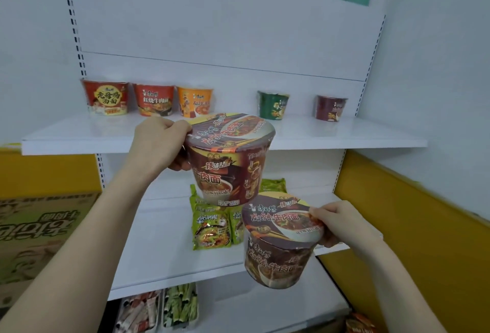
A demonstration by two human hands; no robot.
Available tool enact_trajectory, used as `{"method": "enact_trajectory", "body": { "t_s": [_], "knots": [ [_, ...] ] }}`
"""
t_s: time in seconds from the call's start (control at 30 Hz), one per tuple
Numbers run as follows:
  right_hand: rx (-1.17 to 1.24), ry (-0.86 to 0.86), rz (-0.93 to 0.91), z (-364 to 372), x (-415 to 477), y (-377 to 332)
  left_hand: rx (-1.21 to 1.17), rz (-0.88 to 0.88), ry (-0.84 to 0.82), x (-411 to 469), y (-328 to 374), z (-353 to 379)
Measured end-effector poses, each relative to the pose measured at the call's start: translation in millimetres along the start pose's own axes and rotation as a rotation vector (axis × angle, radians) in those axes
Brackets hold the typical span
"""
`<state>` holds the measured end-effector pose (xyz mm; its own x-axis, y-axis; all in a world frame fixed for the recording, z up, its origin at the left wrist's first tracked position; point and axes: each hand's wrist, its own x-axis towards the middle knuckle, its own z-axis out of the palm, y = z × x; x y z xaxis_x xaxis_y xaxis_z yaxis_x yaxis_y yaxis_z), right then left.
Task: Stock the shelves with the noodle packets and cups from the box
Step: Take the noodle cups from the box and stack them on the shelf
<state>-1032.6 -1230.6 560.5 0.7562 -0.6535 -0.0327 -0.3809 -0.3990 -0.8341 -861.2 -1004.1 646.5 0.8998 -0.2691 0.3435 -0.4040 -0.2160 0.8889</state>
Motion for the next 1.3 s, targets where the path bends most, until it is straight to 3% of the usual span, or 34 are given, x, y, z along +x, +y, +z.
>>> {"method": "enact_trajectory", "body": {
  "t_s": [0.63, 1.03, 1.3],
  "knots": [
    [-0.071, 0.11, -0.087, -240, 155, 56, -0.176, 0.167, -0.126, 118, 179, 295],
    [-0.128, 0.247, -0.189, -345, 300, 42, -0.113, 0.287, -0.139, 254, 240, 432],
    [-0.149, 0.294, -0.124, -374, 422, 45, -0.112, 0.317, -0.174, 342, 256, 516]
  ]
}}
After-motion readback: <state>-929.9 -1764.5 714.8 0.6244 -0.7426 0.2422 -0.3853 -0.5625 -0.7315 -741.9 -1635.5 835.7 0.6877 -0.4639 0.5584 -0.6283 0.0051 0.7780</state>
